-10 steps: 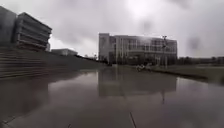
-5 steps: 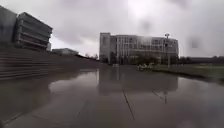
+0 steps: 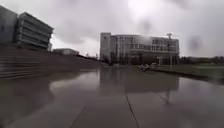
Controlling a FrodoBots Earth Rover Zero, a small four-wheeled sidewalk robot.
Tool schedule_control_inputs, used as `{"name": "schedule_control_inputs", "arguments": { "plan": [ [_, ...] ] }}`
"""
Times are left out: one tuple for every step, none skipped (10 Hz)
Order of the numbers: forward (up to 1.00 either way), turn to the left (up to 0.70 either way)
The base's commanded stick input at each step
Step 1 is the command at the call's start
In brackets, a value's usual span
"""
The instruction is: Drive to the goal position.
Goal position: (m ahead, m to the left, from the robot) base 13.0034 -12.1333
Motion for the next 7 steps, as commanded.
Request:
{"name": "schedule_control_inputs", "arguments": {
  "plan": [
    [0.70, 0.00],
    [0.70, 0.00],
    [0.70, 0.00],
    [0.70, 0.00],
    [0.70, 0.00],
    [0.70, 0.00],
    [0.70, 0.00]
  ]
}}
